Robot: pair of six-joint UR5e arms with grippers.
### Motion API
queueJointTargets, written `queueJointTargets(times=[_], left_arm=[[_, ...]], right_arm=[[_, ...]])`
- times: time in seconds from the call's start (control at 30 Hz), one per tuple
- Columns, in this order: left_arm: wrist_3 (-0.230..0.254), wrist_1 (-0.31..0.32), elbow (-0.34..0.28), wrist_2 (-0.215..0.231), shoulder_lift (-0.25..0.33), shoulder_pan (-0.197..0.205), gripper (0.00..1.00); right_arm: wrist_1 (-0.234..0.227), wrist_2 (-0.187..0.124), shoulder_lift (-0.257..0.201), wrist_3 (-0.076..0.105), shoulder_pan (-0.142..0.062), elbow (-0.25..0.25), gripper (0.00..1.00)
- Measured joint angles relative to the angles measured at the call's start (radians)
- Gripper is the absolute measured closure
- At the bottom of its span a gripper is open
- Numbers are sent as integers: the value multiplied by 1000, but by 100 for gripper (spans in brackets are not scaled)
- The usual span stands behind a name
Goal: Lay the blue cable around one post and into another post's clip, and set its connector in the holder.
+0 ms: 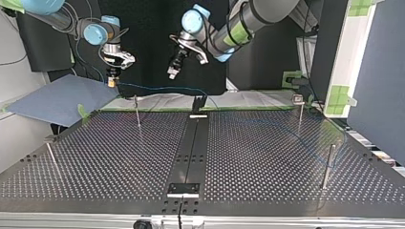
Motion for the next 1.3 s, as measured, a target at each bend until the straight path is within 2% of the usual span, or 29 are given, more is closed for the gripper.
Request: queueJointTargets(times=[0.1, 0.27, 0.73, 0.97, 1.07, 1.3], left_arm=[[-5, 0, 28, 12, -28, -7, 2], [-17, 11, 52, 4, -68, -12, 2], [-5, -17, 71, -29, -88, 9, 2], [29, -66, 125, -65, -142, 13, 2], [25, -94, 153, -78, -168, 16, 2], [33, -157, 219, -90, -186, 36, 2]], right_arm=[[0, 0, 0, 0, 0, 0, 100], [-1, 0, 0, 3, 0, 0, 100], [-5, -1, 0, 6, 1, 0, 100], [-3, -2, 0, 6, 0, 0, 100], [-5, -2, 0, 6, 0, 0, 100], [-3, -2, 0, 4, 0, 0, 100]])
